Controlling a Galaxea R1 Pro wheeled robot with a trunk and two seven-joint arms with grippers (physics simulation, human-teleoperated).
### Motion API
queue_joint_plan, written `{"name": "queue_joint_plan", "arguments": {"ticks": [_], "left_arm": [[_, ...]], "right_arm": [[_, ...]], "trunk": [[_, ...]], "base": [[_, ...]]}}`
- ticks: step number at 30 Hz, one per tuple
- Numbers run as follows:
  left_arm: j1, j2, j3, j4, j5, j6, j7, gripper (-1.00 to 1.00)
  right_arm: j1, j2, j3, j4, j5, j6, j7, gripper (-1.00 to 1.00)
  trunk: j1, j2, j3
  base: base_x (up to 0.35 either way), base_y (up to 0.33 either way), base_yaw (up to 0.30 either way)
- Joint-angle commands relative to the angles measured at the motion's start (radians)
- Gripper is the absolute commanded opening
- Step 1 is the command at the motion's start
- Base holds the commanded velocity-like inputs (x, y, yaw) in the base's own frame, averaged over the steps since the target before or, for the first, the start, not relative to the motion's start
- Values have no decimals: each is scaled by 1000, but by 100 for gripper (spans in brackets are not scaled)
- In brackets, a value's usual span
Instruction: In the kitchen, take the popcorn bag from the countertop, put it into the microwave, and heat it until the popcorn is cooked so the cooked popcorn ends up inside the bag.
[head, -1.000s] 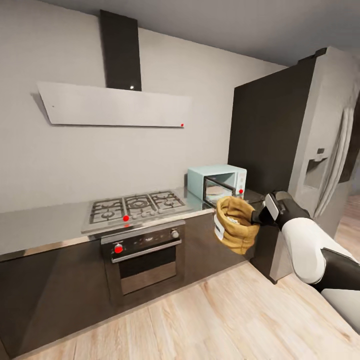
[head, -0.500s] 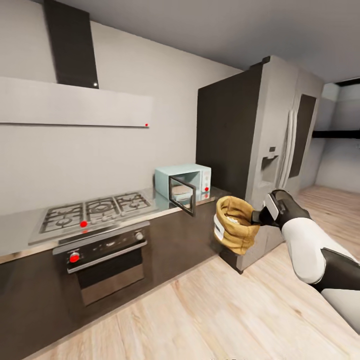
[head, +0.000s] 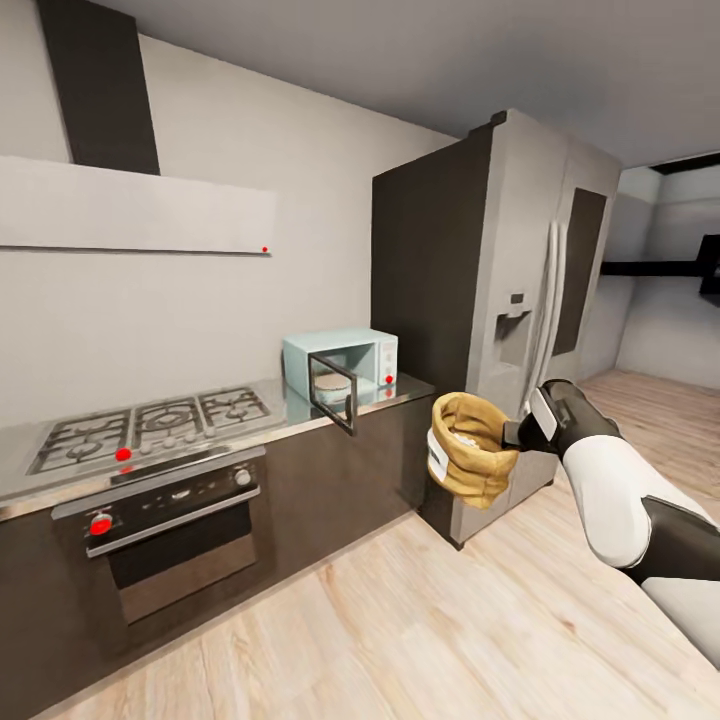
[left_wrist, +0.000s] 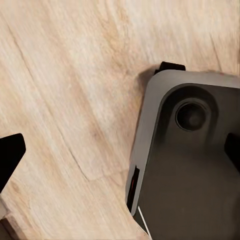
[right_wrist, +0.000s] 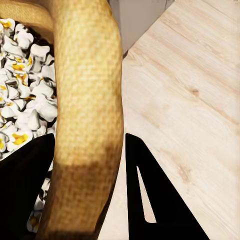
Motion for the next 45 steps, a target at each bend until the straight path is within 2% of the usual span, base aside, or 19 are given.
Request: {"name": "queue_joint_plan", "arguments": {"ticks": [1,6,31,40,45], "left_arm": [[0,0,3,-3,1,2,1,100],[0,0,3,-3,1,2,1,100],[0,0,4,-3,1,2,1,100],[0,0,4,-3,1,2,1,100],[0,0,4,-3,1,2,1,100]], "right_arm": [[-1,1,-8,-1,5,3,0,-100],[-1,0,-8,-1,5,3,0,-100],[-1,0,-8,-1,5,3,0,-100],[-1,1,-8,-1,5,4,-2,-100],[-1,1,-8,-1,5,4,-2,-100]], "trunk": [[0,-1,-1],[0,-1,-1],[0,-1,-1],[0,-1,-1],[0,-1,-1]], "base": [[262,-198,0],[284,-199,117],[270,-241,254],[254,-255,37],[252,-256,236]]}}
